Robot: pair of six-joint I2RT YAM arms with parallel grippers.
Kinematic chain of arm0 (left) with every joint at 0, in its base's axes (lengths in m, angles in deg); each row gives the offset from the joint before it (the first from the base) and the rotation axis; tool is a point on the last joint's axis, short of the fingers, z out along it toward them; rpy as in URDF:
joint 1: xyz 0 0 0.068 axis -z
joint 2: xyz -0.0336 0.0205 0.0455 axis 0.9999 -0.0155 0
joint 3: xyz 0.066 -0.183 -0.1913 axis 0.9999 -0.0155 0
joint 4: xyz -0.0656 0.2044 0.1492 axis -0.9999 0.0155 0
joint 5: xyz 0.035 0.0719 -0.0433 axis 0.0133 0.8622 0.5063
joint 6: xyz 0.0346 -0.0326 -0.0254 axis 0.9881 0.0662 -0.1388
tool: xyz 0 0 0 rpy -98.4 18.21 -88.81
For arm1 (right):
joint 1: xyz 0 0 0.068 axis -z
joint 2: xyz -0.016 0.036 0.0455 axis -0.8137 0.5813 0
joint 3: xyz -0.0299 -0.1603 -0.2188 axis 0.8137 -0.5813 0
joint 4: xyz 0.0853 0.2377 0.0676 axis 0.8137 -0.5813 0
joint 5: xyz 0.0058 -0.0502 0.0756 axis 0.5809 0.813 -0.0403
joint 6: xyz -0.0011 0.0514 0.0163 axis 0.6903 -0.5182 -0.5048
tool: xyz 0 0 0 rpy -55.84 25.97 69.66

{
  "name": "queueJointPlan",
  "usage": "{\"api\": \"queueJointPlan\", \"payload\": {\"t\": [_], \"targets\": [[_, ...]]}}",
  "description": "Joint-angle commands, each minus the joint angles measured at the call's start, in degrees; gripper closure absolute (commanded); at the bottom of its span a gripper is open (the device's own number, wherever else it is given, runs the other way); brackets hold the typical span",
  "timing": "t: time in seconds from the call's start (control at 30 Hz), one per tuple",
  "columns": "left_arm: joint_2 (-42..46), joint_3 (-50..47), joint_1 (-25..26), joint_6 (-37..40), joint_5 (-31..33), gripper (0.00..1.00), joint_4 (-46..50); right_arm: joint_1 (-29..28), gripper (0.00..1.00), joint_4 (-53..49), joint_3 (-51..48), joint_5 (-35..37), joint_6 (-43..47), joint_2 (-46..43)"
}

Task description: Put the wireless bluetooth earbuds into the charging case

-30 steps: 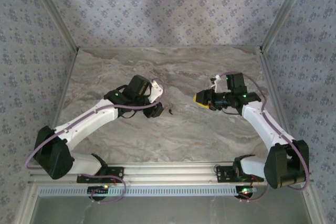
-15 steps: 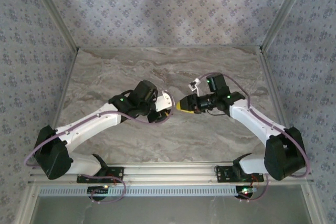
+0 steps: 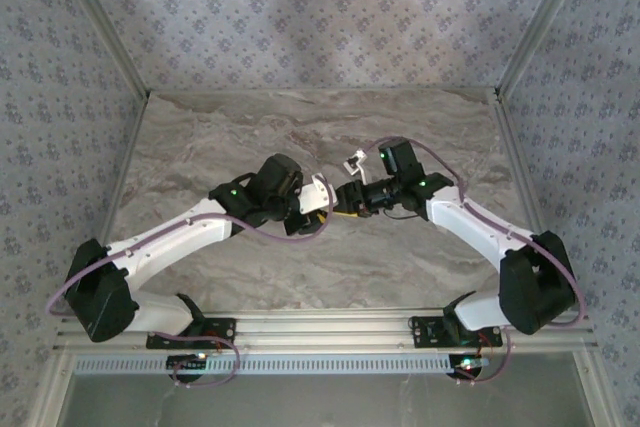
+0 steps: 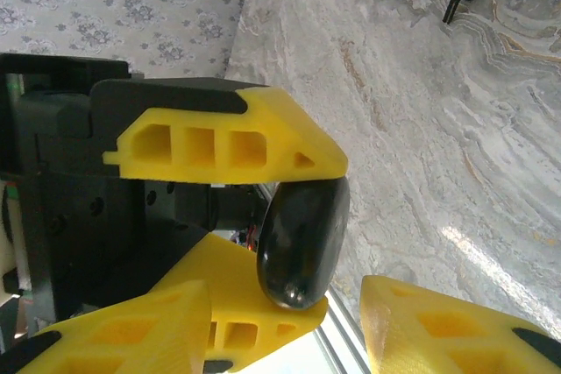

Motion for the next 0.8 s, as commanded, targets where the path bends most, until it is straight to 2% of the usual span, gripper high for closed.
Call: {"api": "queueJointPlan", "payload": {"t": [0.0,0.3,0.67,0.77], "targets": [[-0.1,1.0,0.6,-0.3,-0.7,0.63,-1.6,-0.7,0.5,0.3,2.2,-0.4,0.0,1.1],[0.0,1.6,0.8,-1.9,-1.8,0.63,-2.5,-1.8,0.51,-0.1,3.2,0.3,0.6,2.7],[0.2,3.2,0.9,-3.2,-2.4,0.63,-2.0,-2.0,0.72,-1.7,3.9,1.5,1.8,3.0],[0.3,3.5,0.8,-3.3,-2.0,0.58,-1.5,-2.1,0.77,-2.0,4.1,1.9,2.4,2.6]]}}
